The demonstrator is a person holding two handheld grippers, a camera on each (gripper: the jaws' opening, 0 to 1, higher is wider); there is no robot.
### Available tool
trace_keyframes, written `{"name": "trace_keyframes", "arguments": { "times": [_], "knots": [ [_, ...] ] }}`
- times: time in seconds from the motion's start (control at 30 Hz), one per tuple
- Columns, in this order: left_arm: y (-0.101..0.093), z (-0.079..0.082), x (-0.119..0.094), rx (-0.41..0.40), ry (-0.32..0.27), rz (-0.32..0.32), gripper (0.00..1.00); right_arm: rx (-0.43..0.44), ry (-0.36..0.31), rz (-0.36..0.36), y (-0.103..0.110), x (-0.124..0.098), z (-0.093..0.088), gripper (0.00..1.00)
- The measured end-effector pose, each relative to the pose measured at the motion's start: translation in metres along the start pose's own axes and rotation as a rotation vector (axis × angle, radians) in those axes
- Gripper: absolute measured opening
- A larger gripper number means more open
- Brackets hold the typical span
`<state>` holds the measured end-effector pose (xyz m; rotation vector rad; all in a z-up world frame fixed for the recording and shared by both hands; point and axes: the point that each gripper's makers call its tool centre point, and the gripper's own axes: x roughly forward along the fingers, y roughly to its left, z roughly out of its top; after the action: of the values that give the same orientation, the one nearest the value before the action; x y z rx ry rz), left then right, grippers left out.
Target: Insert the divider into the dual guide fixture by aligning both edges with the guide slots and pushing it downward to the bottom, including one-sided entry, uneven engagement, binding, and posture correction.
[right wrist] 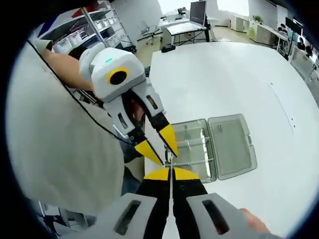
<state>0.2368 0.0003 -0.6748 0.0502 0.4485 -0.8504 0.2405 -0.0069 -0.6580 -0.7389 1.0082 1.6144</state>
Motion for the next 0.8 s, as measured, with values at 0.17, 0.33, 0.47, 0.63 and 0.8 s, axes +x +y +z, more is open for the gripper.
{"name": "trace_keyframes", "arguments": {
  "times": [0.17, 0.33, 0.47, 0.63, 0.8],
  "knots": [
    [0.000, 0.000, 0.001, 0.004, 0.002, -0.001, 0.11, 0.023, -0.010, 0.004, 0.002, 0.002, 0.001, 0.00],
    [-0.006, -0.002, 0.004, -0.014, 0.001, -0.022, 0.17, 0.004, 0.006, 0.010, 0.004, 0.006, -0.001, 0.00],
    [0.001, -0.006, 0.002, -0.028, 0.004, 0.011, 0.25, 0.008, 0.018, 0.001, 0.001, 0.004, -0.001, 0.00],
    [0.007, -0.002, -0.003, -0.033, -0.012, 0.024, 0.29, -0.011, 0.050, -0.020, -0.006, 0.005, -0.006, 0.00],
    [0.011, -0.003, -0.005, -0.065, -0.014, 0.037, 0.38, -0.026, 0.066, -0.035, -0.011, 0.006, -0.008, 0.00]
  ]
}}
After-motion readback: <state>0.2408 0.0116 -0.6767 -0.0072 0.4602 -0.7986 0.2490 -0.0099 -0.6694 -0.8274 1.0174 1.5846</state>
